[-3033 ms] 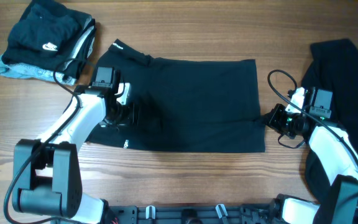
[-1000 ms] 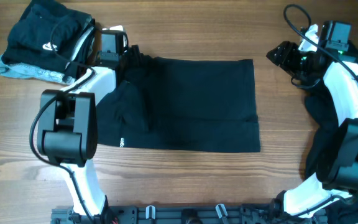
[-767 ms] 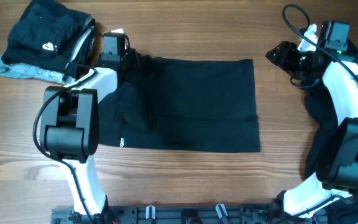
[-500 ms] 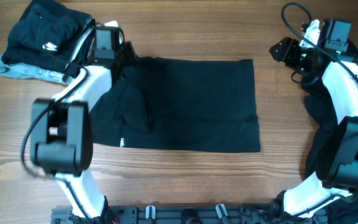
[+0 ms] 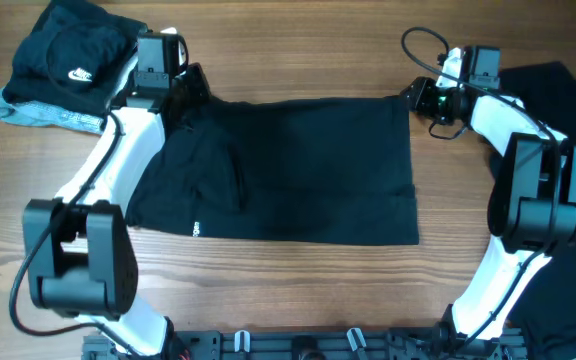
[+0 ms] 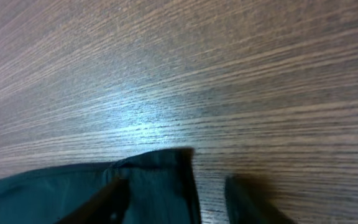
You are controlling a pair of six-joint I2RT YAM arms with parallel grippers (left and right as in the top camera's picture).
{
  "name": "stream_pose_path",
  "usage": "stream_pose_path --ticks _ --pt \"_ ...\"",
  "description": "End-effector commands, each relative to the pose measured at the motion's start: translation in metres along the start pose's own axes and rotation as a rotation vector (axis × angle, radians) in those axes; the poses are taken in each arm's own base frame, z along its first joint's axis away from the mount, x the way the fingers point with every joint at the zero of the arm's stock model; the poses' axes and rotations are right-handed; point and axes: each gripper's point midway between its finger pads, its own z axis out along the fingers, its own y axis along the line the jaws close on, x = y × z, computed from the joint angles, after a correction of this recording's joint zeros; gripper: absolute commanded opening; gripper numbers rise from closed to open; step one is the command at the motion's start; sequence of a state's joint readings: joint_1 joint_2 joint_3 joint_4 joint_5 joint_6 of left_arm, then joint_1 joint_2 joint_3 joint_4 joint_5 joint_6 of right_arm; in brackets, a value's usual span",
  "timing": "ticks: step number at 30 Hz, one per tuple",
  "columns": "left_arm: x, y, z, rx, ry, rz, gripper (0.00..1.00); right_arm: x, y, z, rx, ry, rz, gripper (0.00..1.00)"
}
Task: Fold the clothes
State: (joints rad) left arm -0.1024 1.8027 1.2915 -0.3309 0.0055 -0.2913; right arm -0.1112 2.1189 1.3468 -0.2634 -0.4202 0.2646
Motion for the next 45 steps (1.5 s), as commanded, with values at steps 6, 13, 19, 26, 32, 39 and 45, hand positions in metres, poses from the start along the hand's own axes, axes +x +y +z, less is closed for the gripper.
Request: stream_pose_path --ticks 6,13,19,26,32,39,45 --pt "-0.002 0.001 -0.016 -0.001 0.005 -0.008 0.04 0.039 0.017 0.027 0.094 0.091 -0.007 0.41" --pt "0.005 0.004 -0.019 -0.015 0.034 -0.005 0.04 0.013 0.015 -0.003 0.096 0.021 0.031 0.04" --pt "-0.012 0.0 -0.054 -0.011 -0.025 -0.004 0.04 -0.009 0.047 -0.067 0.031 -0.043 0.004 0.05" --pt "-0.01 0.001 -0.055 -0.016 -0.017 -0.004 0.04 -0.002 0.029 -0.042 0.069 -0.023 0.004 0.7" --pt "-0.01 0.001 -0.055 -0.016 -0.017 -0.004 0.04 0.01 0.008 0.01 0.072 0.004 0.008 0.7" --pt "-0.01 0.001 -0.055 -0.015 -0.017 -0.004 0.04 0.044 0.011 0.034 0.147 0.09 0.001 0.49" --pt "-0.01 0.001 -0.055 -0.015 -0.017 -0.004 0.04 0.027 0.0 0.021 0.193 0.04 0.018 0.04"
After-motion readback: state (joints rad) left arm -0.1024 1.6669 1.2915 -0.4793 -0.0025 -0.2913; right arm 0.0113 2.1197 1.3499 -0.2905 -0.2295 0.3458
